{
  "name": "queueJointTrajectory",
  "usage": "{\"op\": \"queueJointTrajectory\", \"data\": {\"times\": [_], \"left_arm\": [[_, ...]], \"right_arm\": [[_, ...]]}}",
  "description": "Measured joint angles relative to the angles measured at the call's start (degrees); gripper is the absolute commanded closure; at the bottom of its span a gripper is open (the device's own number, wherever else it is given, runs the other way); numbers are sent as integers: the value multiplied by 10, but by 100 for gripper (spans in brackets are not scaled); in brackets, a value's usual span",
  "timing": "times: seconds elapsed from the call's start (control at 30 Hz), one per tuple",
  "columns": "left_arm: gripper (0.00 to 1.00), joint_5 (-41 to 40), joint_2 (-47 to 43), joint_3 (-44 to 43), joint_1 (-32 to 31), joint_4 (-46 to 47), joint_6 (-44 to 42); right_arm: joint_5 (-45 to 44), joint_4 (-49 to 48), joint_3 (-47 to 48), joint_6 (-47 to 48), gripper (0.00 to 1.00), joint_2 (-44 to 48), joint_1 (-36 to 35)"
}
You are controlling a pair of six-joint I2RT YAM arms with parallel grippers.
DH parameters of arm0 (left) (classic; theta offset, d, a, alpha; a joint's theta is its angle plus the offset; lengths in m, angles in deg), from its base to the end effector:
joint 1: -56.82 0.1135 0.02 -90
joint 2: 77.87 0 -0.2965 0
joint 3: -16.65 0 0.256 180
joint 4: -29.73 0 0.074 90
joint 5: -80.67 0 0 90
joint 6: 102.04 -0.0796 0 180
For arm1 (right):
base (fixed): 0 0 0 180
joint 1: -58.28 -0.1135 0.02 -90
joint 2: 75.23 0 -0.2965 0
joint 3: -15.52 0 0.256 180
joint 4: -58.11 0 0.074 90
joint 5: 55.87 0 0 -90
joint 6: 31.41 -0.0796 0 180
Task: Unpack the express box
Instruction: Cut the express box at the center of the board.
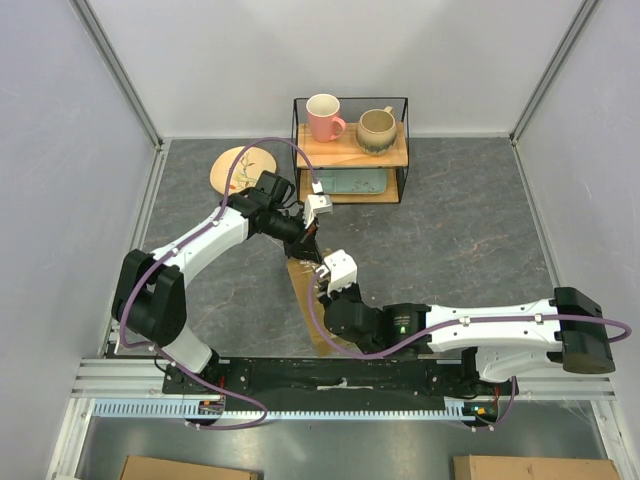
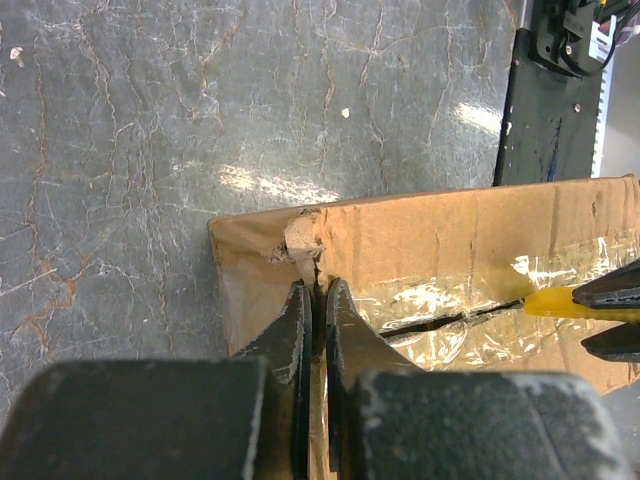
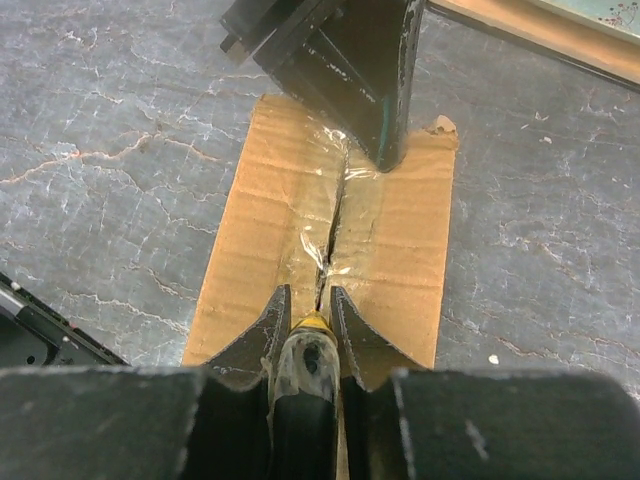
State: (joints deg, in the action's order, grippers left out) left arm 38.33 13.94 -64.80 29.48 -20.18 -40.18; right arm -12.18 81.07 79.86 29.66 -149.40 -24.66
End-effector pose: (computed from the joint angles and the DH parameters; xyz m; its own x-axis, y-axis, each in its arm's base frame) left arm 0.2790 -0.2105 0.2530 -0.3807 0.5544 -0.7400 0.9237 0.1910 -0.3321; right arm 0.0940 0.2904 0.2852 -0.3537 -0.1375 -0.9252 -0.5024 0.8623 0.0639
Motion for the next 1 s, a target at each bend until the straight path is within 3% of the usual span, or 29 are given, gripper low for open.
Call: {"op": "queueJointTrajectory", "data": {"times": [0.47,1.0], "left_arm": [[98,-8,-2,4,0,12,6],[98,-43,-4,4,-5,36,47]], "right_arm": [[-16,97,25,-45,99,8,-45],[-97,177,38,-117,100,22,-91]]}}
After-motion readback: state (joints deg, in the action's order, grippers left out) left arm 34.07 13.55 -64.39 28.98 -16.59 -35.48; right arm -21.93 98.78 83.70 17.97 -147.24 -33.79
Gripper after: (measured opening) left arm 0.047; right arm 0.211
